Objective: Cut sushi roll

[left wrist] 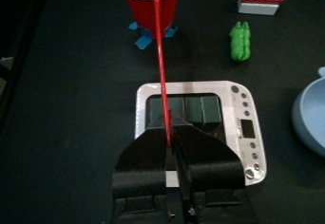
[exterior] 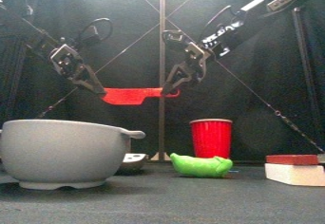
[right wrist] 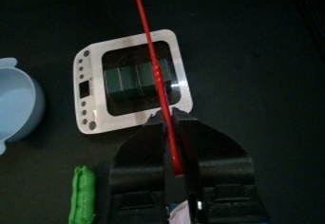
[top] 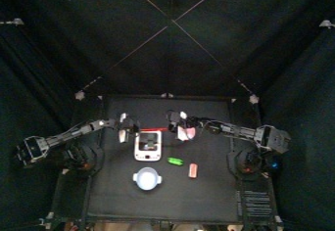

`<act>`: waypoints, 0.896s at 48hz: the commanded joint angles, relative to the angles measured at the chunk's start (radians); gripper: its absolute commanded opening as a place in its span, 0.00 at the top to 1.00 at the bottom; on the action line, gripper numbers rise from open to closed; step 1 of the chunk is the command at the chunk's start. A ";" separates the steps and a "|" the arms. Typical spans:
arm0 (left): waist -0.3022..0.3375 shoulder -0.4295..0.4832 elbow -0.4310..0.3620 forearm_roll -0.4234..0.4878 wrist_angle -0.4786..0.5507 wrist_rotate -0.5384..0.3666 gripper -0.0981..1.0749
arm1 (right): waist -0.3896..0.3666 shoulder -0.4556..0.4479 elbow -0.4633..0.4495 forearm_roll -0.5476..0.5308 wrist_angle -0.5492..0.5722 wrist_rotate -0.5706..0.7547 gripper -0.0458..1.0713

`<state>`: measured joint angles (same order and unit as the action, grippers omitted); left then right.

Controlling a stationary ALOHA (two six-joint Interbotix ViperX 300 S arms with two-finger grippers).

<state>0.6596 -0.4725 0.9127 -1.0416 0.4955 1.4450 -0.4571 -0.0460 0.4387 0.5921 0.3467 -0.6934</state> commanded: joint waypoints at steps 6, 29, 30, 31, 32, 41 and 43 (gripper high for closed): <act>-0.003 -0.002 0.029 0.003 -0.084 0.005 0.63 | 0.000 -0.048 0.020 -0.025 -0.041 0.006 0.73; -0.026 -0.002 0.037 0.002 -0.095 0.003 0.63 | 0.009 -0.031 0.025 -0.026 -0.051 0.009 0.73; -0.026 -0.002 0.037 0.002 -0.095 0.003 0.63 | 0.009 -0.029 0.023 -0.026 -0.052 0.009 0.73; -0.026 -0.002 0.037 0.002 -0.095 0.003 0.63 | 0.011 -0.028 0.025 -0.026 -0.052 0.009 0.73; -0.026 -0.002 0.038 0.002 -0.095 0.003 0.63 | 0.011 -0.025 0.023 -0.026 -0.052 0.011 0.73; -0.028 0.009 0.046 0.002 -0.095 0.005 0.63 | 0.014 -0.005 0.031 -0.020 -0.063 0.011 0.73; -0.028 0.014 0.049 0.002 -0.098 0.003 0.63 | 0.018 0.003 0.032 -0.020 -0.067 0.012 0.73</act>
<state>0.6259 -0.4679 0.9526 -1.0431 0.3988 1.4511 -0.4310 -0.0353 0.4694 0.5722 0.2869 -0.6903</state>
